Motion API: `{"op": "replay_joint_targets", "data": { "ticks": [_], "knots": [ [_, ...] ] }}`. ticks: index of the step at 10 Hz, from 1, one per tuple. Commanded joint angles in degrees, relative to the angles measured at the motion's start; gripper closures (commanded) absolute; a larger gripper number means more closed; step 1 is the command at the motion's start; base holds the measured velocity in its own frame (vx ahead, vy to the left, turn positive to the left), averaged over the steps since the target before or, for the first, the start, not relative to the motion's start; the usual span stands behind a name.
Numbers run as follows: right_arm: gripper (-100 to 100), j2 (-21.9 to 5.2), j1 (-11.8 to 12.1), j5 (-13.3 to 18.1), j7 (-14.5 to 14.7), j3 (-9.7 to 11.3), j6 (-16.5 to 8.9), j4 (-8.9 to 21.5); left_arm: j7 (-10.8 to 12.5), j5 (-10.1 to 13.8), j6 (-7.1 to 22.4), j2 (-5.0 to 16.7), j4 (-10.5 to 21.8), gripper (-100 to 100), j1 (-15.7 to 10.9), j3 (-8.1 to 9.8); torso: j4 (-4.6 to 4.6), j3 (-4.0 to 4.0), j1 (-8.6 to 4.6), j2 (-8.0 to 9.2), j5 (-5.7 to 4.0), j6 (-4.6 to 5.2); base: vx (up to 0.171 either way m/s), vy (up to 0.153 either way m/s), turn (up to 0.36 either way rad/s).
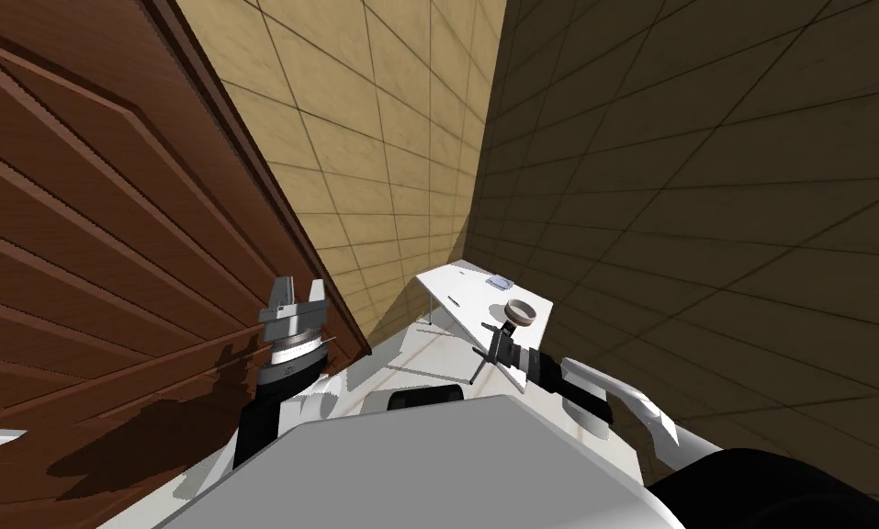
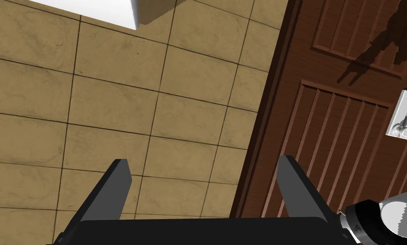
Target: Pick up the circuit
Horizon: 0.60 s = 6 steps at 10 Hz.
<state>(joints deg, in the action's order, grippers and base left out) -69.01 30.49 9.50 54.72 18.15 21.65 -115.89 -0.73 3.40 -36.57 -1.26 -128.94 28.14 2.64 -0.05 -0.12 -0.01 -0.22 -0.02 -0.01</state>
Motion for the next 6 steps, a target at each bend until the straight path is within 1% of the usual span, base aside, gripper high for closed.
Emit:
{"op": "replay_joint_targets", "data": {
  "ticks": [1,2,3,4,5,6],
  "knots": [
    [-100,-2.19,0.76,0.45,2.86,0.8,-0.73,0.09,0.0,0.0,0.0,0.0,0.0,0,0.0,0.0,0.0,0.0,0.0,0.0,0.0,0.0,0.035,-0.01,0.113],
    [-100,-4.09,1.21,1.36,4.54,2.97,-1.62,1.5,0.0,0.0,0.0,0.0,0.0,0,0.01,0.01,0.01,0.01,-0.01,0.02,0.0,0.06,0.04,-0.01,0.234],
    [-100,-5.23,1.21,1.36,6.14,2.97,-1.62,1.5,0.0,0.0,0.0,0.0,0.0,0,0.0,0.0,0.0,0.0,-0.01,0.0,0.0,0.01,0.033,-0.014,0.112],
    [-100,-7.25,1.66,2.26,7.97,5.19,-2.53,2.95,0.0,0.0,0.0,0.0,0.0,0,0.01,0.01,0.01,0.01,-0.02,0.02,0.0,0.06,0.044,-0.015,0.203],
    [-100,-8.21,1.66,2.26,9.19,5.19,-2.53,2.95,0.0,0.0,0.0,0.0,0.0,0,0.0,0.0,0.0,-0.01,-0.03,-0.02,0.0,0.02,0.038,-0.016,0.128],
    [-100,-10.32,2.1,3.16,10.91,7.44,-3.45,4.44,0.0,0.0,0.0,0.0,0.0,0,0.01,0.01,0.0,0.0,-0.02,0.0,0.0,0.06,0.048,-0.006,0.229]
  ]
}}
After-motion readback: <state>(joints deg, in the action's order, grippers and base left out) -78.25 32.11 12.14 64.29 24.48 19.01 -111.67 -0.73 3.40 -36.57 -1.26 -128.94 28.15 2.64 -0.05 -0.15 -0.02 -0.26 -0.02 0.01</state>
